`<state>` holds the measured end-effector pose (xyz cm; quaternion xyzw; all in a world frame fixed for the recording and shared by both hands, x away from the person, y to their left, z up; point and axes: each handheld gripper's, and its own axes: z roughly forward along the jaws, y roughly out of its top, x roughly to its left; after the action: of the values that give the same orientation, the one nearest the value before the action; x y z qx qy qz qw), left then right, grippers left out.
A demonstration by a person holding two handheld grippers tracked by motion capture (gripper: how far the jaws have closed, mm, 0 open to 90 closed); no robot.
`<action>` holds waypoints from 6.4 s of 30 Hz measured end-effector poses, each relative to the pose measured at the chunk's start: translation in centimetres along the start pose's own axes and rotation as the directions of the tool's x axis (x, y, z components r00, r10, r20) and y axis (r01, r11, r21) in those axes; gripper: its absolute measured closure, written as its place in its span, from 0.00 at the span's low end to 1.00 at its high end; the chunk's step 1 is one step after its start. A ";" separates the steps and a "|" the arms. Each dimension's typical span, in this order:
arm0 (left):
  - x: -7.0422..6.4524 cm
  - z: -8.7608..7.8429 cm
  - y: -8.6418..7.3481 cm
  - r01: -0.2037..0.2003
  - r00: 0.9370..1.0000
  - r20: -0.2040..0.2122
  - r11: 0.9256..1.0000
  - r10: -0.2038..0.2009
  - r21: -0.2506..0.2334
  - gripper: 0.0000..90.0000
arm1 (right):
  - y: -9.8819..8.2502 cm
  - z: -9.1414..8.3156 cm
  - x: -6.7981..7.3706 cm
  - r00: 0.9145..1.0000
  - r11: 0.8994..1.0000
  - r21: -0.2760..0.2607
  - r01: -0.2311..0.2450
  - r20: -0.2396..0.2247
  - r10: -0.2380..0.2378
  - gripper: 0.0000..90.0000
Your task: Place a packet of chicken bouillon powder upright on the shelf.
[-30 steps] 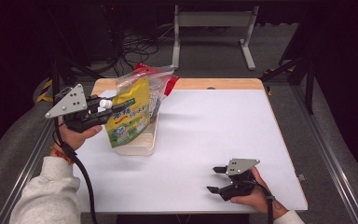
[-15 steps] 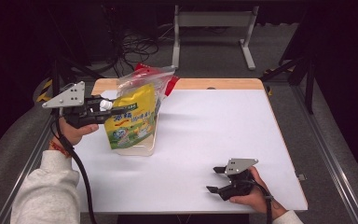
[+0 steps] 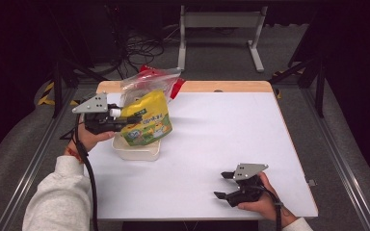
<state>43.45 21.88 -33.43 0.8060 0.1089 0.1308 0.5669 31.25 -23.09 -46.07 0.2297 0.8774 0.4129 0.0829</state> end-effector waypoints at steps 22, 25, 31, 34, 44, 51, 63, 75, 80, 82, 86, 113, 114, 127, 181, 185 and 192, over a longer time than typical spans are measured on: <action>0.6 -0.9 0.5 0.010 0.993 0.118 0.997 -0.020 0.081 0.96 | 0.1 0.2 0.0 1.000 1.000 0.024 0.005 0.004 -0.005 0.29; 0.6 -1.0 0.4 0.007 0.997 0.080 0.993 -0.016 0.115 0.96 | 0.1 0.2 0.1 1.000 1.000 0.025 0.006 0.005 -0.006 0.28; 0.5 -2.6 0.8 0.000 0.998 0.058 0.994 -0.006 0.112 0.96 | 0.1 0.2 0.1 1.000 1.000 0.025 0.006 0.006 -0.007 0.28; 0.5 -3.0 1.1 -0.006 0.998 0.067 0.992 -0.003 0.129 0.96 | 0.1 0.3 0.1 1.000 1.000 0.026 0.007 0.006 -0.007 0.28; 0.6 -2.3 1.2 -0.012 0.996 0.092 0.989 -0.002 0.147 0.95 | 0.1 0.2 0.1 1.000 1.000 0.026 0.006 0.008 -0.006 0.28; 0.7 -3.7 1.6 -0.007 0.996 0.089 0.981 -0.010 0.192 0.95 | 0.1 0.3 0.1 1.000 1.000 0.025 0.004 0.005 -0.004 0.28; 0.2 -2.5 -0.6 0.046 0.999 -0.017 0.995 -0.044 0.094 0.83 | 0.1 0.3 0.1 1.000 1.000 0.027 0.006 0.006 -0.006 0.28; -0.4 -3.9 0.1 0.009 1.000 -0.030 0.993 -0.006 0.121 0.99 | 0.1 0.3 0.1 1.000 1.000 0.029 0.002 0.006 -0.003 0.28; -0.8 -4.6 2.1 -0.025 0.999 -0.029 0.988 0.030 0.152 0.99 | 0.1 0.3 0.0 1.000 1.000 0.028 0.000 0.000 0.000 0.27; -0.9 -5.0 2.7 -0.032 0.999 -0.010 0.986 0.035 0.163 0.99 | 0.1 0.3 0.0 1.000 1.000 0.027 -0.001 -0.001 0.001 0.27; -0.9 -4.5 3.1 -0.031 0.999 0.029 0.976 0.026 0.214 0.99 | 0.1 0.3 0.1 1.000 1.000 0.029 0.001 0.000 -0.001 0.27; -2.0 -5.1 -7.4 0.191 0.971 -0.135 0.980 -0.197 -0.061 0.50 | 0.1 0.4 0.1 1.000 1.000 0.030 0.007 0.005 -0.007 0.27; -2.3 -4.3 -8.5 0.223 0.966 -0.125 0.973 -0.228 -0.052 0.52 | 0.1 0.4 0.1 1.000 1.000 0.030 0.007 0.005 -0.007 0.27; -2.6 -3.1 -7.8 0.175 0.980 -0.089 0.984 -0.177 -0.033 0.90 | 0.1 0.4 0.1 1.000 1.000 0.030 0.002 -0.001 -0.002 0.26; -1.9 -1.7 -4.8 0.160 0.977 -0.175 0.958 -0.120 0.239 1.00 | 0.5 -0.1 0.7 0.999 1.000 -0.009 0.029 0.018 -0.029 0.24; -2.1 -1.7 -5.1 0.167 0.974 -0.188 0.961 -0.125 0.223 1.00 | 0.6 -0.2 0.7 0.999 0.999 -0.017 0.034 0.033 -0.033 0.24; -2.5 -1.7 -5.3 0.151 0.971 -0.211 0.969 -0.108 0.198 0.99 | 0.7 -0.5 0.8 0.998 0.999 -0.027 0.036 0.047 -0.035 0.24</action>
<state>40.35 24.31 -38.07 0.8359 0.2310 0.1607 0.4713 30.61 -22.65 -45.17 0.2223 0.8735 0.4180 0.1136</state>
